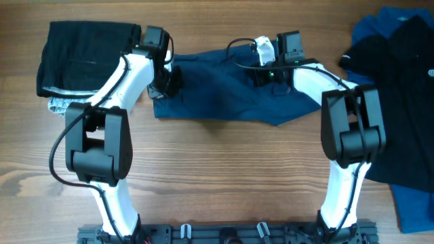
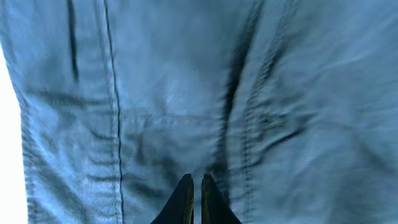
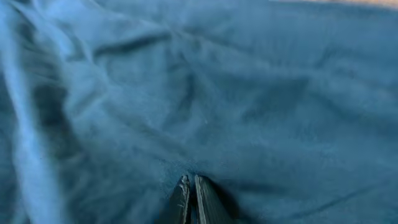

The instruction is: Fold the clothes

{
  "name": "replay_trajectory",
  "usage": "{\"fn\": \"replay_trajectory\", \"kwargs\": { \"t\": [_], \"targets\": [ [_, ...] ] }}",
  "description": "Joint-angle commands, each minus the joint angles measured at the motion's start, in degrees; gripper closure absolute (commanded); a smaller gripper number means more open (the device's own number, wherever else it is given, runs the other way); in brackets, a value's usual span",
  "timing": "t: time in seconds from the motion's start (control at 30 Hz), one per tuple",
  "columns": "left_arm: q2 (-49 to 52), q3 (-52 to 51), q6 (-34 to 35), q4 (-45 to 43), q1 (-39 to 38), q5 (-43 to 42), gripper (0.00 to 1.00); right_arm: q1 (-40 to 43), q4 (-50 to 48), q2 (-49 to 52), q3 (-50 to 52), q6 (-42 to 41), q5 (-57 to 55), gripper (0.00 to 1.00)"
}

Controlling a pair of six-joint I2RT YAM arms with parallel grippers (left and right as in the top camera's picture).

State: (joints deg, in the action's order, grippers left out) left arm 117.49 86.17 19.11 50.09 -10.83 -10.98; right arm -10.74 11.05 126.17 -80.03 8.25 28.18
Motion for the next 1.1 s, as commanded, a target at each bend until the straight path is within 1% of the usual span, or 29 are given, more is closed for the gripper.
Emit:
{"fn": "replay_trajectory", "kwargs": {
  "t": [0.0, 0.03, 0.07, 0.13, 0.17, 0.27, 0.37, 0.47, 0.53, 0.63, 0.67, 0.73, 0.77, 0.8, 0.87, 0.9, 0.97, 1.0, 1.07],
  "targets": [
    [0.7, -4.7, 1.4, -1.7, 0.1, -0.5, 0.94, -0.2, -1.6, 3.0, 0.2, 0.5, -6.1, 0.96],
    [0.8, -6.3, 1.4, -2.4, 0.1, 0.1, 0.94, -0.1, -2.6, 3.6, 0.2, 0.5, -8.7, 0.96],
    [0.8, -8.2, 1.7, -3.3, 0.1, 2.3, 0.94, 0.0, -4.3, 3.8, 0.2, 0.1, -11.9, 0.96],
    [0.8, -10.8, 4.1, -4.2, 0.1, 7.1, 0.94, 0.1, -6.8, 3.8, 0.2, 0.1, -13.9, 0.96],
    [0.8, -12.3, 4.1, -5.2, 0.1, 8.3, 0.94, 0.1, -8.6, 3.8, 0.2, 0.2, -14.4, 0.96],
    [0.8, -16.3, 4.1, -8.6, 0.1, 8.9, 0.95, 0.1, -13.1, 3.8, 0.2, -1.7, -15.8, 0.95],
    [0.8, -18.0, 4.0, -8.6, 0.1, 10.6, 0.96, 0.6, -17.4, 3.4, 0.2, -5.4, -15.9, 0.95],
    [0.7, -17.9, 3.6, -8.6, 0.1, 11.1, 0.96, 0.6, -18.6, 1.3, -0.6, -5.1, -15.5, 0.96],
    [0.4, -17.9, 3.7, -8.7, 0.1, 11.0, 0.96, 0.6, -15.1, -1.8, -2.3, -3.1, -12.8, 0.96],
    [0.2, -17.9, 3.7, -8.9, 0.1, 10.4, 0.96, 0.1, -2.5, -6.1, -7.5, 3.8, -4.7, 0.96],
    [0.2, -17.9, 3.7, -9.0, 0.1, 10.4, 0.96, -0.3, 1.8, -6.8, -9.4, 6.8, -3.3, 0.96],
    [0.2, -17.9, 3.7, -9.0, 0.1, 10.4, 0.96, -1.5, 13.4, -7.2, -14.7, 15.9, -1.2, 0.95],
    [0.2, -17.9, 3.7, -9.1, 0.1, 10.4, 0.96, -2.3, 20.1, -7.2, -18.0, 20.7, -1.3, 0.93],
    [0.2, -17.9, 3.7, -9.2, 0.1, 10.4, 0.95, -2.8, 23.6, -7.2, -20.0, 23.2, -2.2, 0.84],
    [0.2, -17.9, 3.7, -9.3, 0.1, 10.4, 0.94, -3.3, 26.4, -7.2, -22.7, 23.2, -4.0, 0.58],
    [0.2, -17.9, 3.7, -9.4, 0.1, 10.1, 0.95, -3.2, 26.1, -7.3, -23.3, 23.0, -4.5, 0.35],
    [0.2, -17.9, 3.7, -9.8, 0.1, 7.8, 0.96, -3.1, 25.6, -7.8, -23.5, 22.7, -6.0, 0.28],
    [0.2, -17.9, 3.7, -9.9, 0.1, 7.4, 0.96, -2.9, 25.1, -7.8, -23.5, 19.2, -9.0, 0.28],
    [0.2, -17.9, 3.7, -9.9, 0.1, 7.4, 0.96, -2.4, 26.4, -7.5, -23.4, 13.7, -15.5, 0.45]
  ]
}}
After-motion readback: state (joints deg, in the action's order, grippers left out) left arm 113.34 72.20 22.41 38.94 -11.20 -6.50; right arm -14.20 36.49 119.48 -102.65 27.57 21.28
